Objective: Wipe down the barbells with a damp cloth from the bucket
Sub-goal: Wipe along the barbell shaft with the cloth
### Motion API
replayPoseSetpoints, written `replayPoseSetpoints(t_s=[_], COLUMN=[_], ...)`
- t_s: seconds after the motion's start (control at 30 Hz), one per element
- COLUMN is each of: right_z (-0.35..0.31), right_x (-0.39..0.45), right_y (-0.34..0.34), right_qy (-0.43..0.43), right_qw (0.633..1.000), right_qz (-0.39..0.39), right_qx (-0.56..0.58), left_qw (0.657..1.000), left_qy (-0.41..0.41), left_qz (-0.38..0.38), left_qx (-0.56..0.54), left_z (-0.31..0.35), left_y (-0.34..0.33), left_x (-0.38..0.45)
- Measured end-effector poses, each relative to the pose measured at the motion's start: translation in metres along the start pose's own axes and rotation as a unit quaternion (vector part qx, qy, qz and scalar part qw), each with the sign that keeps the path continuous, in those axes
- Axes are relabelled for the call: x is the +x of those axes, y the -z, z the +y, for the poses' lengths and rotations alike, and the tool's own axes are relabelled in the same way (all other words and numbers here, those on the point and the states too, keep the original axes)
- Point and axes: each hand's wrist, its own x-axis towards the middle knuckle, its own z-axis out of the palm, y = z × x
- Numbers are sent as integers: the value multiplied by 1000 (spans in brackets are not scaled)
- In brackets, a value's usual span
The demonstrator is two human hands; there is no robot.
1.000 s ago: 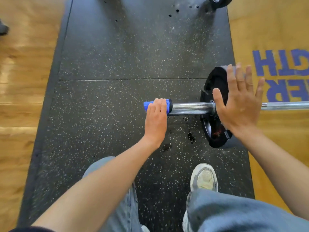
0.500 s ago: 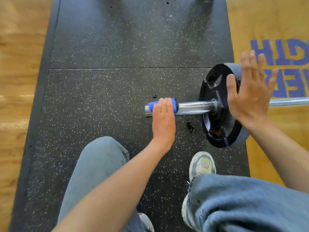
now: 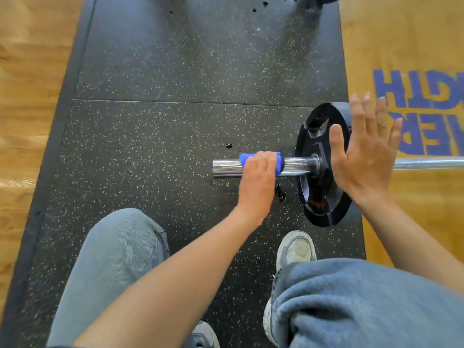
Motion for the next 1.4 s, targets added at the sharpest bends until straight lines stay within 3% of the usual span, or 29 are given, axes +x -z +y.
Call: replayPoseSetpoints(t_s=[0.13, 0.27, 0.33, 0.5, 0.57, 0.63, 0.73, 0.83, 1.0, 1.13, 1.27, 1.4], right_z=[3, 0, -2, 0, -1, 0, 3, 5, 11, 13, 4, 1], right_x=[-1, -3, -1, 7, 13, 13, -22, -55, -45, -22, -1, -18], right_y=[0, 0, 0, -1, 2, 9, 15, -1, -17, -16, -2, 7], right_qy=[-4, -3, 2, -10, -9, -17, -34, -24, -17, -14, -17, -20], right_qw=[1000, 1000, 1000, 1000, 998, 993, 993, 997, 997, 998, 998, 997], right_qz=[6, 4, -1, 9, 25, 52, 71, 51, 81, 60, 26, 4], right_qx=[9, 5, 3, 24, 61, 106, 87, 45, -9, 8, 57, 74], left_qw=[992, 999, 998, 995, 989, 988, 998, 999, 996, 990, 998, 995], left_qy=[-103, -2, 33, -96, -120, -136, -53, -10, -82, -122, -18, 21], left_qz=[-68, -10, 19, -23, -68, -53, -1, 27, -29, -22, 17, 54], left_qx=[9, 42, 59, 34, 45, 56, 26, 29, 33, 67, 65, 82], left_z=[-16, -72, -59, 45, 46, 19, -32, -28, 36, -4, -78, -65], left_y=[4, 28, 17, -34, -40, -31, -9, -15, -46, -31, 15, 6], left_x=[7, -18, -17, 16, 22, 22, 10, 7, 28, 36, 19, 26])
